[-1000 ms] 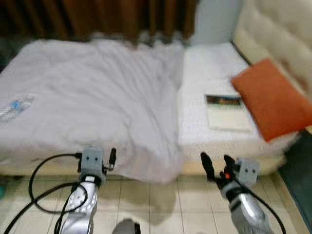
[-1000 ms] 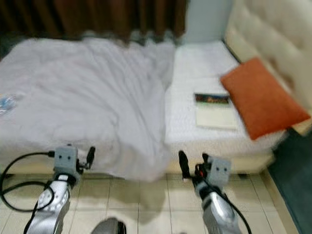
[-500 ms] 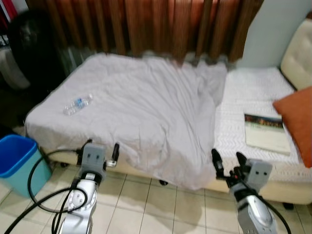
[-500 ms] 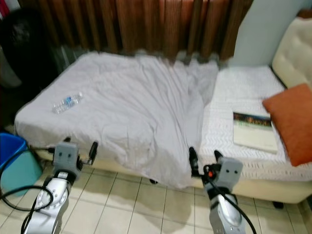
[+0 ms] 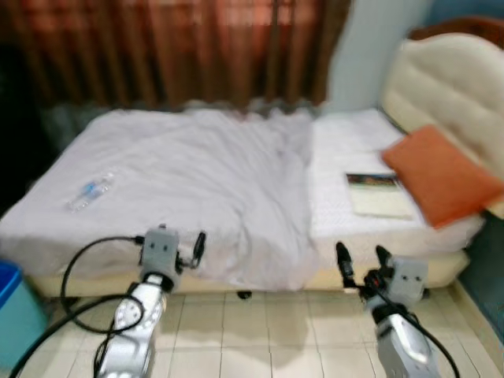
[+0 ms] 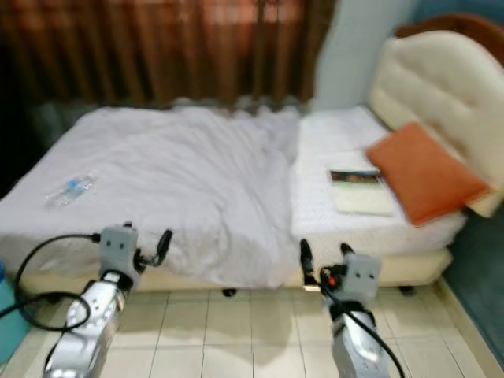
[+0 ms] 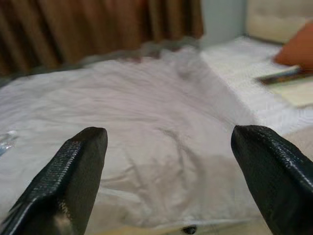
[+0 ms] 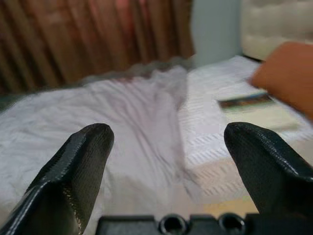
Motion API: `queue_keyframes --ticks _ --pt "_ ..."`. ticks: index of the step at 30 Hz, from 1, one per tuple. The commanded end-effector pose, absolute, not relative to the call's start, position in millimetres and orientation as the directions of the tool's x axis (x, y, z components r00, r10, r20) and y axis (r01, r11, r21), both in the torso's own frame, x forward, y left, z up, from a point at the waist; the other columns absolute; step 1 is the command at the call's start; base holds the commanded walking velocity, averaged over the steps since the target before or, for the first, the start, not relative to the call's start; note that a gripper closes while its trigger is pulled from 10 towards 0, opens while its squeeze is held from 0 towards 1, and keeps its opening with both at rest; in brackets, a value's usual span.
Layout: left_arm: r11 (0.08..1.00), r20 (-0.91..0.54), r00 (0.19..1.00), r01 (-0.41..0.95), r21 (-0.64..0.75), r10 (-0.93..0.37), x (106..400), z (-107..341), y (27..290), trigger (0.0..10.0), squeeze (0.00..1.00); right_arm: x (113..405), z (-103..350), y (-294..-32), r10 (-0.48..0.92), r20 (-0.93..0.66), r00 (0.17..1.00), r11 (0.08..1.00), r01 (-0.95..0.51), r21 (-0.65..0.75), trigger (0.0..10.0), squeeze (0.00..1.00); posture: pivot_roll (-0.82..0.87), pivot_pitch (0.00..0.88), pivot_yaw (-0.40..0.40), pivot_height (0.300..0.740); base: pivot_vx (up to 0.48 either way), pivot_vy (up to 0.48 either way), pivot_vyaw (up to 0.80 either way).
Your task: Clean up the room
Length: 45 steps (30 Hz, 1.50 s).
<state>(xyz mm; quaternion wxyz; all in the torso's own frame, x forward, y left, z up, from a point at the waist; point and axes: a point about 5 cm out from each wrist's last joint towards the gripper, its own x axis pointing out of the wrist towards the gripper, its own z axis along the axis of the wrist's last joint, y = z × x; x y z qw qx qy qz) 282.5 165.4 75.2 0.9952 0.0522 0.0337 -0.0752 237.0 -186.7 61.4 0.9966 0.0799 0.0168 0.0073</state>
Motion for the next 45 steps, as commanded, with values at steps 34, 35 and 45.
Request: queue_keyframes --ticks 34,35,45 --pt "0.987 -0.129 0.989 0.094 0.128 -0.078 283.0 60.5 172.3 10.0 0.00 251.2 66.4 -180.5 0.082 -0.005 0.997 0.981 -0.080 0.178 10.0 0.00 -0.04 0.000 0.019 0.740 0.234 0.190 0.00" --pt "0.987 -0.129 0.989 0.094 0.128 -0.078 283.0 60.5 172.3 10.0 0.00 251.2 66.4 -180.5 0.082 -0.005 0.997 0.981 -0.080 0.178 10.0 0.00 -0.04 0.000 0.019 0.740 0.394 0.274 0.00" --pt "0.995 -0.133 0.989 0.074 0.073 -0.064 278.6 57.1 178.7 10.0 0.00 249.7 60.6 -180.0 0.102 -0.034 0.994 0.976 -0.093 0.196 10.0 0.00 -0.03 0.000 0.012 0.740 0.394 0.274 0.00"
